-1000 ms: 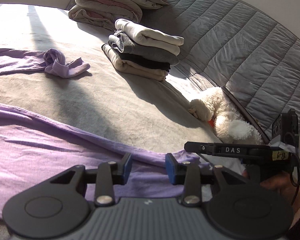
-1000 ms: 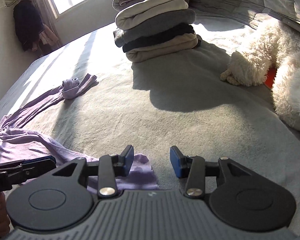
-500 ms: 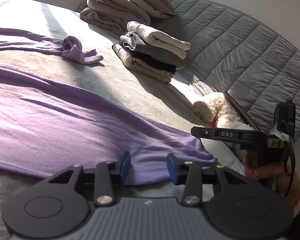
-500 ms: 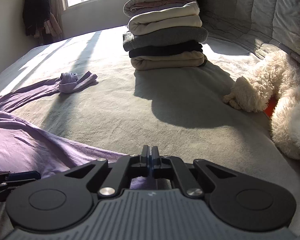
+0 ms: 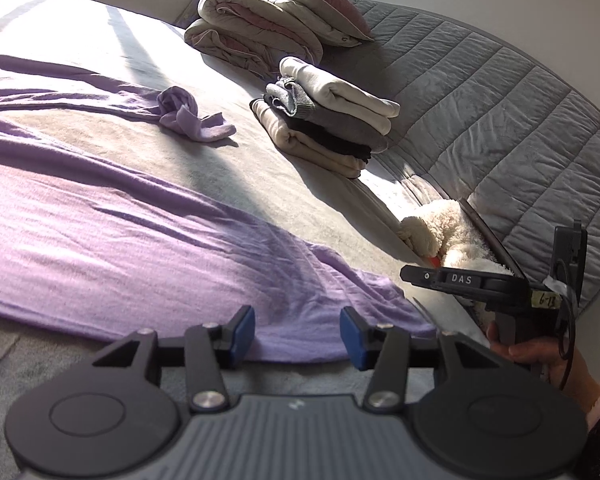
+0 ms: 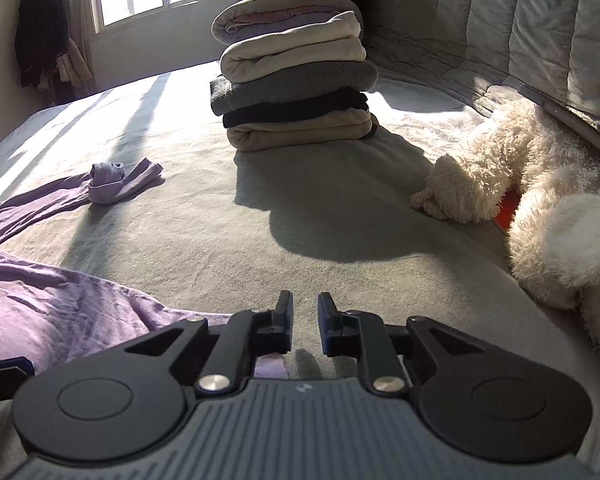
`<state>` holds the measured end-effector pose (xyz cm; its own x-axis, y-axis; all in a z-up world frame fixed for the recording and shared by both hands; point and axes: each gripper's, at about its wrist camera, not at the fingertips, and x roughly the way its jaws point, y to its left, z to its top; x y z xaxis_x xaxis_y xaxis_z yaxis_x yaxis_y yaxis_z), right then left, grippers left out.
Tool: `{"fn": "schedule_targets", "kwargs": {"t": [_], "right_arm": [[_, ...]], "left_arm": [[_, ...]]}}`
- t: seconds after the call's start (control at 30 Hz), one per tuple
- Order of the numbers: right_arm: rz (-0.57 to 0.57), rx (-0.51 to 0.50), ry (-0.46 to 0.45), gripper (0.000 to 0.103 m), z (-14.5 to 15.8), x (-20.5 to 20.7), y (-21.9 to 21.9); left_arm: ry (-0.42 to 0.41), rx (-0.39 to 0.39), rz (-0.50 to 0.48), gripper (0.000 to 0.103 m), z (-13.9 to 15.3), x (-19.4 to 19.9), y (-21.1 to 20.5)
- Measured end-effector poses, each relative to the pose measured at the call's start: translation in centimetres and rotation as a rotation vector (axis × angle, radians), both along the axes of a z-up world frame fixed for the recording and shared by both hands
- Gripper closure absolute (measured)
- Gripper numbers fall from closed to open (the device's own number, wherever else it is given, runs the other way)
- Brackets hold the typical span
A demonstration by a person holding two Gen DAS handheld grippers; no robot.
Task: Fold clothes
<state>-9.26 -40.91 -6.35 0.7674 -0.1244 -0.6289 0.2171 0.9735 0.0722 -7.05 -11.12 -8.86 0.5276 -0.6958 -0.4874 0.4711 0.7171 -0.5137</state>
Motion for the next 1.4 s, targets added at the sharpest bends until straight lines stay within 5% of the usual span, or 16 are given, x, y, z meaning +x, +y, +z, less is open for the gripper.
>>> {"fn": "schedule_targets", "kwargs": {"t": [0.03, 0.1, 0.37, 0.87, 1.27, 1.4], "right_arm": [[0.017, 0.000, -0.003, 0.063, 0.1, 0.0, 0.6], [0.057, -0.006, -0.012, 0.058, 0.3, 0.1, 2.0], [0.217, -0.024, -0.008, 0.057, 0.5, 1.0, 8.6], [0.648, -0.077, -0.002, 0.054, -0.5, 3.7, 24.0], [0.864, -0.095, -0.023, 0.051, -1.7, 3.7, 32.6], [0.859, -0.064, -0.040, 0.051, -2.0, 4.7, 33.4]], "left_arm": [[-0.014, 0.027, 0.023, 0.052, 0.3, 0.0, 0.7], [-0.044, 0.078, 0.069, 0.049, 0.8, 0.2, 2.2], [-0.081, 0.227, 0.274, 0.047, 1.6, 1.6, 9.9], [-0.010, 0.394, 0.701, 0.047, 2.8, 5.5, 24.9], [-0.006, 0.282, 0.931, 0.046, 2.2, 6.6, 32.5], [0.004, 0.274, 0.994, 0.056, 1.7, 7.6, 33.9]]}}
